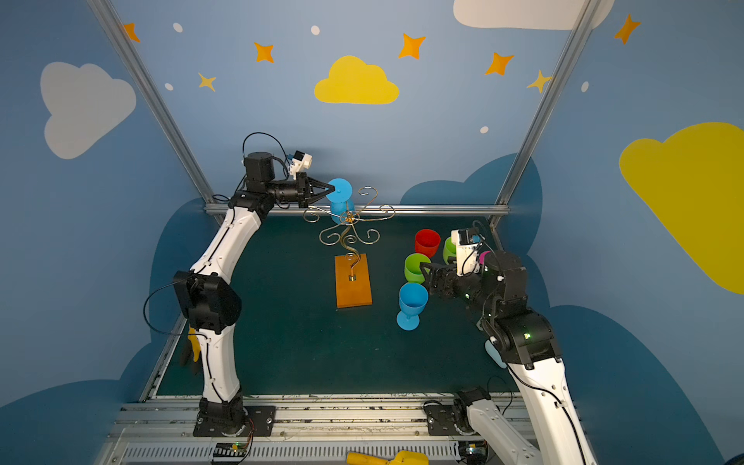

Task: Take the wine glass off the wine glass rack
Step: Pick up the wine glass from the wine glass rack.

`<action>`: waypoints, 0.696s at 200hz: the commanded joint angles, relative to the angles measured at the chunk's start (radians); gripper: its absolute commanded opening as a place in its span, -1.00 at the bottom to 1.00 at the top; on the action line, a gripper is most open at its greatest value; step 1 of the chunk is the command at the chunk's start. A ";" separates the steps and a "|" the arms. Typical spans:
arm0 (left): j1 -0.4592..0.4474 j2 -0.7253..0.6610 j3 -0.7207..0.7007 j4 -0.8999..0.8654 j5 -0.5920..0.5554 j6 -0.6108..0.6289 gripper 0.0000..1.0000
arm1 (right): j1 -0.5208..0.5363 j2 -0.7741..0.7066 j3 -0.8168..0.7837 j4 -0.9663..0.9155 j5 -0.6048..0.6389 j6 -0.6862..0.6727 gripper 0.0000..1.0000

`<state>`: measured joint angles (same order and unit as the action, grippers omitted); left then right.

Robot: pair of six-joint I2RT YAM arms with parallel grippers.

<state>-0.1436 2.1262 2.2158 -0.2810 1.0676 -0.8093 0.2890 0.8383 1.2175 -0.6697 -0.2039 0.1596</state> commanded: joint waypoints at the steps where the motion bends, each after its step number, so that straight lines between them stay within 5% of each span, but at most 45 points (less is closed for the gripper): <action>1: 0.014 -0.038 -0.008 -0.021 0.017 0.035 -0.95 | -0.003 -0.008 0.017 0.005 -0.001 0.002 0.60; 139: 0.105 -0.119 -0.142 0.201 0.015 -0.100 -0.95 | -0.004 0.005 0.019 0.016 -0.005 0.000 0.60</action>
<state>-0.0544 2.0590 2.0766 -0.1699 1.0763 -0.8764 0.2890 0.8391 1.2175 -0.6693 -0.2043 0.1596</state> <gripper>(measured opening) 0.049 0.798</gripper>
